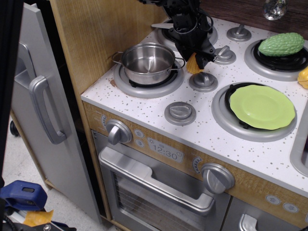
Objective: Put corn in pan which is on stove
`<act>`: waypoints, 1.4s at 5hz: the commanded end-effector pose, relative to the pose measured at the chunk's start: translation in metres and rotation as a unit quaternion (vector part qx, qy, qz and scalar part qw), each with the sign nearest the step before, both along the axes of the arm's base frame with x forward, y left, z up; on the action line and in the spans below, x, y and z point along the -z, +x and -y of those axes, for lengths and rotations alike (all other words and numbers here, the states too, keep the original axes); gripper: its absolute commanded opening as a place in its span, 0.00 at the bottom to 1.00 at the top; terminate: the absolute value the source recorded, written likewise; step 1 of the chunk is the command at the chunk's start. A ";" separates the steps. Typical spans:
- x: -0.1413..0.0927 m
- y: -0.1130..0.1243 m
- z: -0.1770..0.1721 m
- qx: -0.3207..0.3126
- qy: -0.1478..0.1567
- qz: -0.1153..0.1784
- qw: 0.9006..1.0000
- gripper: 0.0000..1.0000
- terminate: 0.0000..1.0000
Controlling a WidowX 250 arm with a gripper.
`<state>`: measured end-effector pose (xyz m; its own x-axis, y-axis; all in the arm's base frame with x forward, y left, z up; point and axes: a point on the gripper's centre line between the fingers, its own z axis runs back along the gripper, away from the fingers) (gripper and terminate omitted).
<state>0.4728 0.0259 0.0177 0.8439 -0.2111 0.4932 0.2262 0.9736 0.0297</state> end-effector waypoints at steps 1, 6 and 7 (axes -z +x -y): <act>-0.045 0.016 -0.008 0.019 0.032 0.034 0.999 0.00 0.00; -0.114 -0.052 -0.050 -0.008 0.141 0.024 0.990 0.00 0.00; -0.107 -0.061 -0.064 -0.013 0.129 0.021 0.991 0.00 0.00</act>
